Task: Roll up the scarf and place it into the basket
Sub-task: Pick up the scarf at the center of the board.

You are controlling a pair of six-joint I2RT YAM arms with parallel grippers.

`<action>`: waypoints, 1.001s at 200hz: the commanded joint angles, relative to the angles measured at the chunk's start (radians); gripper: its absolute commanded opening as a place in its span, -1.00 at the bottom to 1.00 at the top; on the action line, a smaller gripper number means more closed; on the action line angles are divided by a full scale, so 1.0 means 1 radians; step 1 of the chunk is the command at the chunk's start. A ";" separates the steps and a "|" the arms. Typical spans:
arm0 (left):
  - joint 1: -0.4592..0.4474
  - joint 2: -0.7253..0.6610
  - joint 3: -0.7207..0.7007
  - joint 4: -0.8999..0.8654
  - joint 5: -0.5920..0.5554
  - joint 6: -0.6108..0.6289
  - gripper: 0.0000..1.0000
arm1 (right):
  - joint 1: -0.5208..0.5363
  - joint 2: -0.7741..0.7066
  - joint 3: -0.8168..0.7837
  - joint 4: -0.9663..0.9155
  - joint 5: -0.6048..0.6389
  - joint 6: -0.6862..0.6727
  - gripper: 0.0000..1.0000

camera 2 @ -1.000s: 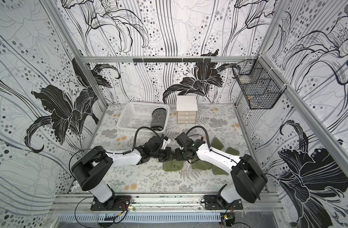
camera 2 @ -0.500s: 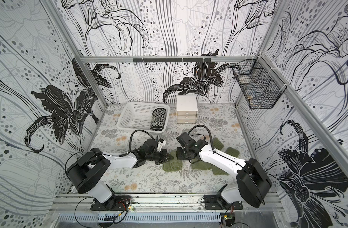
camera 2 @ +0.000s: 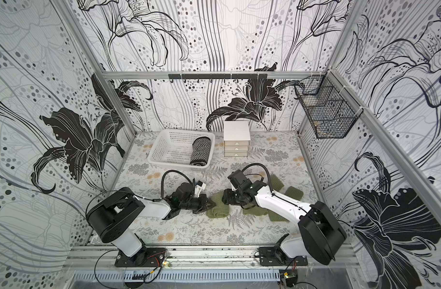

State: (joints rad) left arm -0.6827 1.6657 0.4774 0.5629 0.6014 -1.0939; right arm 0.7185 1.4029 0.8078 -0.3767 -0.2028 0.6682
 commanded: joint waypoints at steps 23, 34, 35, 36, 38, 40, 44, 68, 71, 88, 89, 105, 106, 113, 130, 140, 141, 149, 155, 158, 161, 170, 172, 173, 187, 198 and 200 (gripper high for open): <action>0.027 0.033 -0.050 0.043 0.005 -0.004 -1.00 | -0.001 0.067 -0.054 0.146 -0.079 0.027 0.27; 0.028 0.041 -0.052 0.048 0.004 -0.004 -1.00 | -0.001 0.088 -0.066 0.182 -0.098 0.035 0.28; 0.028 0.040 -0.052 0.048 0.004 -0.004 -1.00 | -0.001 0.089 -0.066 0.186 -0.099 0.035 0.29; 0.028 0.042 -0.052 0.048 0.005 -0.003 -1.00 | -0.001 0.092 -0.068 0.189 -0.102 0.036 0.29; 0.028 0.042 -0.052 0.049 0.005 -0.001 -1.00 | -0.001 0.096 -0.069 0.198 -0.107 0.037 0.30; 0.028 0.045 -0.051 0.048 0.005 -0.003 -1.00 | -0.001 0.101 -0.072 0.207 -0.113 0.039 0.32; 0.028 0.049 -0.051 0.050 0.006 -0.002 -1.00 | -0.001 0.110 -0.077 0.224 -0.123 0.042 0.35; 0.028 0.080 -0.049 0.060 0.012 0.002 -1.00 | -0.001 0.174 -0.097 0.321 -0.186 0.069 0.39; 0.028 0.085 -0.051 0.063 0.012 0.003 -1.00 | 0.001 0.181 -0.100 0.331 -0.193 0.072 0.40; 0.028 0.110 -0.056 0.081 0.015 -0.003 -1.00 | 0.001 0.208 -0.122 0.399 -0.238 0.094 0.41; 0.028 0.112 -0.057 0.082 0.015 -0.003 -1.00 | 0.002 0.210 -0.123 0.403 -0.239 0.094 0.41; 0.028 0.133 -0.054 0.113 0.021 -0.010 -1.00 | 0.002 0.238 -0.134 0.449 -0.272 0.104 0.38; 0.028 0.133 -0.053 0.114 0.023 -0.010 -1.00 | 0.002 0.240 -0.134 0.452 -0.273 0.105 0.38; 0.028 0.140 -0.044 0.116 0.026 -0.009 -1.00 | 0.004 0.252 -0.140 0.478 -0.287 0.112 0.32; 0.028 0.141 -0.030 0.116 0.028 -0.012 -1.00 | 0.006 0.293 -0.142 0.530 -0.323 0.127 -0.04; 0.029 0.133 -0.025 0.110 0.026 -0.011 -1.00 | 0.006 0.305 -0.146 0.552 -0.335 0.134 -0.31; 0.030 0.132 -0.024 0.109 0.025 -0.011 -1.00 | 0.006 0.305 -0.147 0.552 -0.335 0.134 -0.34; 0.033 0.122 -0.020 0.097 0.021 -0.007 -1.00 | 0.006 0.306 -0.149 0.556 -0.339 0.134 -0.54; 0.035 0.114 -0.017 0.090 0.019 -0.004 -1.00 | 0.006 0.304 -0.152 0.563 -0.345 0.135 -0.67; 0.036 0.108 -0.016 0.086 0.018 0.000 -1.00 | 0.006 0.303 -0.154 0.565 -0.345 0.135 -0.74; 0.038 0.104 -0.015 0.083 0.018 0.001 -1.00 | 0.006 0.302 -0.154 0.565 -0.348 0.134 -0.81; 0.045 0.089 -0.008 0.069 0.019 0.009 -1.00 | 0.006 0.291 -0.155 0.563 -0.345 0.128 -0.99; 0.048 0.086 -0.008 0.066 0.021 0.010 -1.00 | 0.006 0.288 -0.154 0.562 -0.345 0.126 -1.00; 0.048 0.084 -0.008 0.064 0.023 0.011 -1.00 | 0.006 0.286 -0.154 0.562 -0.345 0.124 -1.00; 0.069 0.048 -0.006 0.059 0.039 0.015 -1.00 | 0.006 0.272 -0.130 0.525 -0.340 0.087 -1.00; 0.099 -0.007 -0.011 0.036 0.044 0.017 -0.79 | 0.005 0.236 -0.087 0.468 -0.337 0.037 -1.00; 0.106 -0.020 -0.009 0.026 0.045 0.019 -0.73 | 0.006 0.232 -0.078 0.459 -0.338 0.028 -1.00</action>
State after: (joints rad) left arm -0.6205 1.7336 0.4465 0.6361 0.6479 -1.1049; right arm 0.7021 1.6669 0.6788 0.1833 -0.5056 0.7834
